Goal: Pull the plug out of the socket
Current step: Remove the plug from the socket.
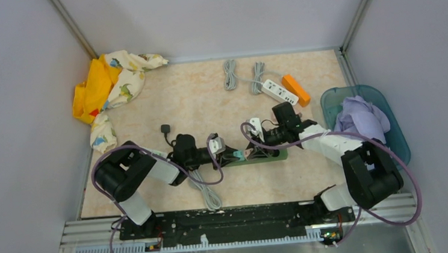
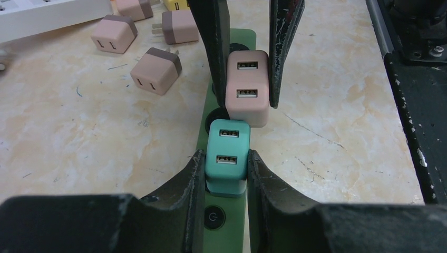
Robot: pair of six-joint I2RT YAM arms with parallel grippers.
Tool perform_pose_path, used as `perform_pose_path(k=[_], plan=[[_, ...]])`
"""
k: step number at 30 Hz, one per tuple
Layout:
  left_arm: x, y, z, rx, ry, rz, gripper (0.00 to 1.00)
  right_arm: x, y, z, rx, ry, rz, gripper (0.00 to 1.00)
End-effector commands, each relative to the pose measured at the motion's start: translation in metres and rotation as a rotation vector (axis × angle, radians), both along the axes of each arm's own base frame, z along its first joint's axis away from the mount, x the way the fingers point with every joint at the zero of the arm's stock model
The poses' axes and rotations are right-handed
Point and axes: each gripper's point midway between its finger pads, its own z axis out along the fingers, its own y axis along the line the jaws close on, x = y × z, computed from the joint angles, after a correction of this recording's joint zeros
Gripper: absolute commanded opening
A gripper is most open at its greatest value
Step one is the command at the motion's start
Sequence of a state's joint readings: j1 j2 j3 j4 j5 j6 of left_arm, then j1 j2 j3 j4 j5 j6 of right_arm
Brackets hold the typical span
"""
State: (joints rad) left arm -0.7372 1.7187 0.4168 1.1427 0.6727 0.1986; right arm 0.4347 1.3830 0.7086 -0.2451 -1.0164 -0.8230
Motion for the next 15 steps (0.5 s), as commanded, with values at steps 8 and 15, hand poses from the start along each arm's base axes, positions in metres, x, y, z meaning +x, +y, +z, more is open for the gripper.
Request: perform_pose_path(k=[8,15], plan=[[0.002,0.004,-0.015,0.044,0.030,0.027,0.01,0.040,-0.013,0.067,0.130,-0.157,-0.054,0.00],[-0.002,0.008,-0.014,0.017,0.028,0.034,0.04,0.125,-0.068,0.062,0.053,-0.170,-0.575,0.00]])
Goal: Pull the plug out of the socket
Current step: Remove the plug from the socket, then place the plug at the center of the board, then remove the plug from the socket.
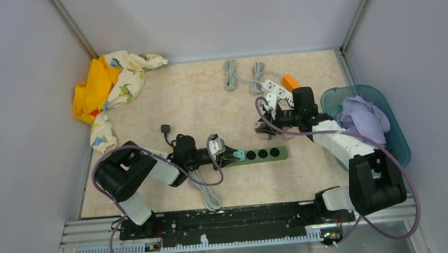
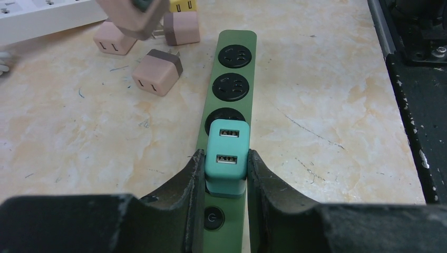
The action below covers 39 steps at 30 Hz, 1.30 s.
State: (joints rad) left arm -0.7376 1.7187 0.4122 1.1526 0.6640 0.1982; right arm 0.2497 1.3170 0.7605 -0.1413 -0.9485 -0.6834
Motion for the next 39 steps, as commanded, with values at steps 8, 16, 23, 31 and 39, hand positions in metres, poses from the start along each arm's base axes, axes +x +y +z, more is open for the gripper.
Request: perform_pose_path(k=[8,16,23,31,39], plan=[[-0.006,0.007,-0.016,-0.010,0.045,0.030,0.04,0.107,-0.084,-0.008,-0.073,-0.037,-0.730,0.03],[-0.004,0.007,-0.007,-0.018,0.050,0.039,0.04,0.105,-0.082,-0.034,-0.146,0.065,-0.696,0.25],[-0.003,0.005,-0.004,-0.008,0.078,0.044,0.17,0.107,-0.082,-0.025,-0.136,0.049,-0.706,0.60],[-0.003,0.003,0.013,-0.036,0.102,0.043,0.54,0.068,-0.037,0.010,0.010,0.038,-0.393,0.62],[-0.006,0.013,0.034,0.021,0.064,0.055,0.78,-0.012,0.004,0.034,0.150,0.023,0.100,0.61]])
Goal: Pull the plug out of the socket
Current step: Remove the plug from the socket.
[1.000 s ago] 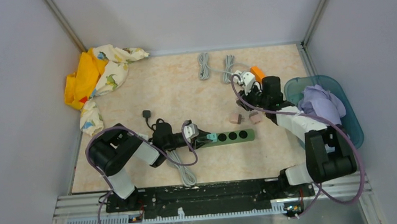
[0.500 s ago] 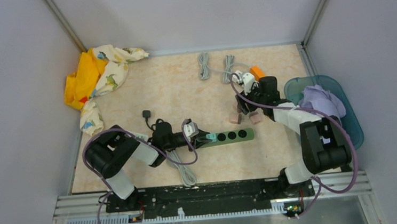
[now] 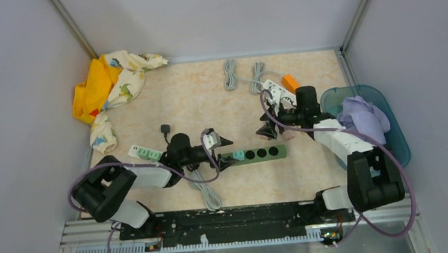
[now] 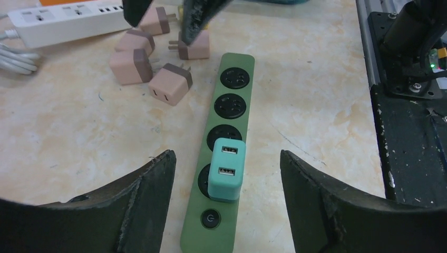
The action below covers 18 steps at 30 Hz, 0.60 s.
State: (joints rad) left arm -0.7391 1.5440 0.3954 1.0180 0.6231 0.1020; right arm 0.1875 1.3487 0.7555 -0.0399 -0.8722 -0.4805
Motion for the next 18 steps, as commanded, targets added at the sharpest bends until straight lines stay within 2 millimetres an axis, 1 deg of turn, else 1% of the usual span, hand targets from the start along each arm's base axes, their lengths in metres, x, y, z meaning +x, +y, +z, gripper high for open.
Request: perform_pose_path(k=[1,2,4,5,6,7,8,9,11,12,15,18], plan=[[0.000,0.009,0.004,0.071,-0.019,0.015,0.78,-0.048,0.028,0.038,0.129,-0.111,0.330,0.61],[0.001,0.014,0.008,0.076,-0.043,0.034,0.78,-0.056,0.034,0.038,0.122,-0.135,0.375,0.63],[0.003,0.026,0.012,0.085,-0.090,0.090,0.81,-0.067,0.043,0.032,0.087,-0.184,0.441,0.74],[0.005,0.033,0.016,0.079,-0.114,0.127,0.84,-0.073,0.048,0.027,0.067,-0.194,0.466,0.78],[0.005,0.040,0.016,0.082,-0.133,0.158,0.88,-0.076,0.052,0.023,0.047,-0.208,0.484,0.81],[0.007,0.047,0.017,0.084,-0.150,0.193,0.92,-0.079,0.057,0.020,0.029,-0.218,0.500,0.82],[0.009,0.053,0.018,0.090,-0.159,0.224,0.97,-0.081,0.062,0.016,0.013,-0.224,0.513,0.83],[0.011,0.058,0.017,0.099,-0.164,0.250,1.00,-0.081,0.066,0.012,-0.007,-0.228,0.518,0.83],[0.012,0.068,0.009,0.115,-0.162,0.294,1.00,-0.080,0.074,0.003,-0.046,-0.234,0.509,0.83],[0.011,0.072,0.003,0.123,-0.151,0.308,1.00,-0.079,0.078,-0.001,-0.066,-0.240,0.505,0.83],[0.008,0.075,0.002,0.088,-0.174,0.314,1.00,-0.079,0.089,-0.012,-0.106,-0.235,0.502,0.81],[0.012,0.077,-0.001,0.098,-0.150,0.341,1.00,-0.079,0.097,-0.021,-0.134,-0.217,0.494,0.77]])
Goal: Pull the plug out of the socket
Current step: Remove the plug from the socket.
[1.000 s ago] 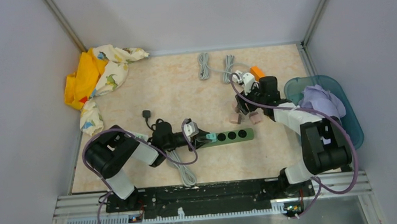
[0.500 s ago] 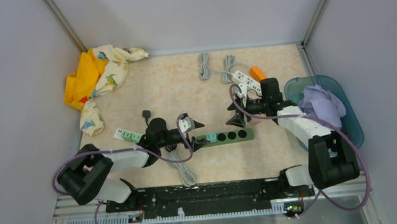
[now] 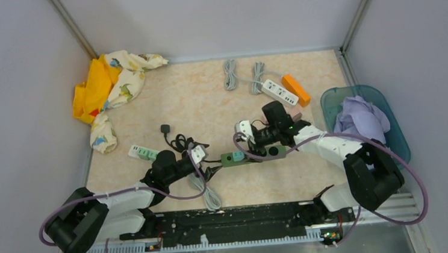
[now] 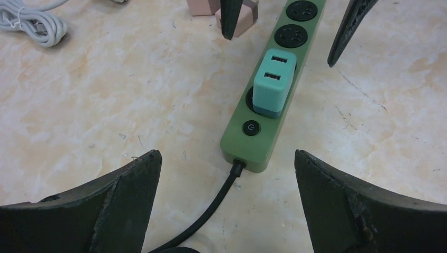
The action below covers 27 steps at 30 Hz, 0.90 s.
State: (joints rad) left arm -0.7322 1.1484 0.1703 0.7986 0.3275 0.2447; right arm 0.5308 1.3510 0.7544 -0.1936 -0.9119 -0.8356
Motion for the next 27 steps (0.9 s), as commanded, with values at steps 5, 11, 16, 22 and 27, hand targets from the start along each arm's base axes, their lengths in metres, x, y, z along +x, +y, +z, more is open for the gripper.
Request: perform_pose_path(k=[5,11,16,22,27], plan=[[0.005,-0.003,0.002,0.006,-0.019,-0.005,1.00,0.014,0.020,-0.021,-0.099,-0.047,-0.032,0.66],[-0.001,-0.007,0.000,0.020,-0.018,-0.055,0.99,0.011,0.023,-0.031,-0.151,-0.063,-0.013,0.50],[-0.005,-0.013,-0.003,0.042,-0.018,-0.111,0.98,0.012,0.023,-0.027,-0.162,-0.076,-0.010,0.17],[-0.028,-0.040,0.001,0.066,-0.074,-0.274,0.89,0.002,0.015,-0.025,-0.192,-0.089,0.051,0.00],[-0.034,-0.046,0.005,0.009,-0.189,-0.280,0.91,-0.010,0.010,-0.022,-0.184,-0.056,0.134,0.00]])
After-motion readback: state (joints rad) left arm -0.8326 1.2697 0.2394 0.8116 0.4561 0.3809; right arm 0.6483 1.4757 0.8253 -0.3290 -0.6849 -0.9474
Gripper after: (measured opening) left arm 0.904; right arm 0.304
